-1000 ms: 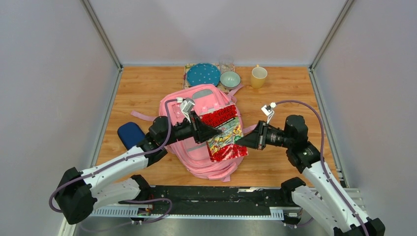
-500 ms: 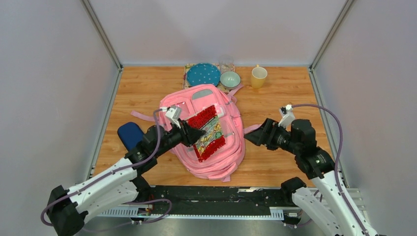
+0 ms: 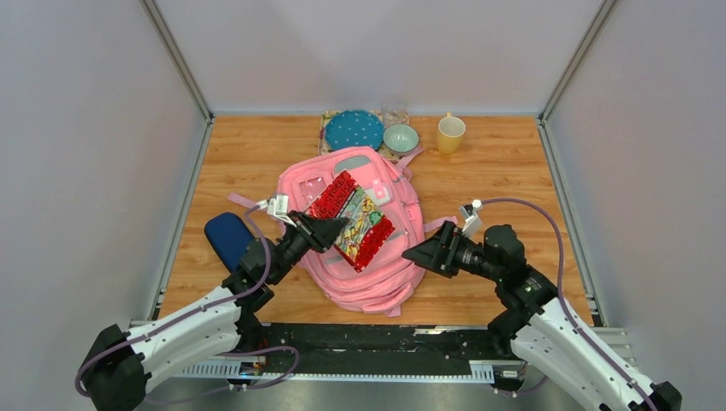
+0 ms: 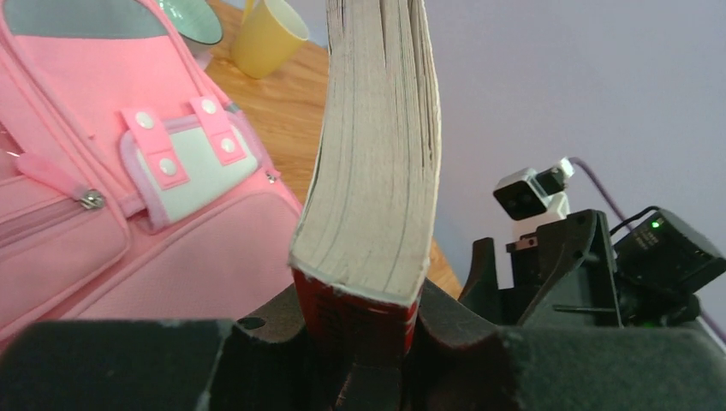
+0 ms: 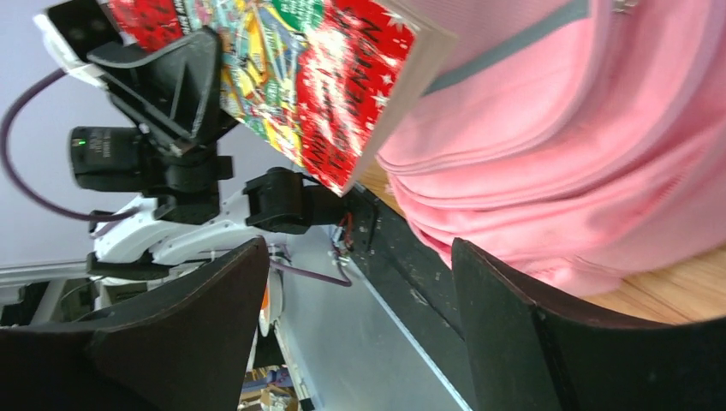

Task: Pack the student bag
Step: Pick up the book from the center of the board.

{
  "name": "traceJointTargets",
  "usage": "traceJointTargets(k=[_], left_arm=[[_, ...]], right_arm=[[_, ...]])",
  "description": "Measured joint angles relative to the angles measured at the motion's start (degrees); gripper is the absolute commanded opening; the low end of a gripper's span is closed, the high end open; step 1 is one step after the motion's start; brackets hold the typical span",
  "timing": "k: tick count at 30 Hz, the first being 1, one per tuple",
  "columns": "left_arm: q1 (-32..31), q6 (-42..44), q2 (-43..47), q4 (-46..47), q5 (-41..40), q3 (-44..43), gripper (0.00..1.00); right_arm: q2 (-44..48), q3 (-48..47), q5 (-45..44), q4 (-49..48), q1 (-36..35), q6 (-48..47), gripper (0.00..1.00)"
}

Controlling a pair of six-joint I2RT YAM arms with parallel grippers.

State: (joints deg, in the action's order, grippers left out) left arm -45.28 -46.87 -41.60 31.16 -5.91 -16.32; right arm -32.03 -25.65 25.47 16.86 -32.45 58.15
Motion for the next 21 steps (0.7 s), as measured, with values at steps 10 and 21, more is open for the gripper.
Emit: traceJointTargets(k=[10, 21], left_arm=[[0.0, -12.5, -5.7, 22.5, 2.3, 6.4, 0.00], [0.0, -18.9, -10.2, 35.1, 6.5, 9.2, 0.00]], right_arm=[[-7.6, 1.7, -6.0, -14.6, -9.8, 7.7, 0.81], [-13.6, 2.5, -9.5, -26.4, -12.1, 10.1, 0.81]])
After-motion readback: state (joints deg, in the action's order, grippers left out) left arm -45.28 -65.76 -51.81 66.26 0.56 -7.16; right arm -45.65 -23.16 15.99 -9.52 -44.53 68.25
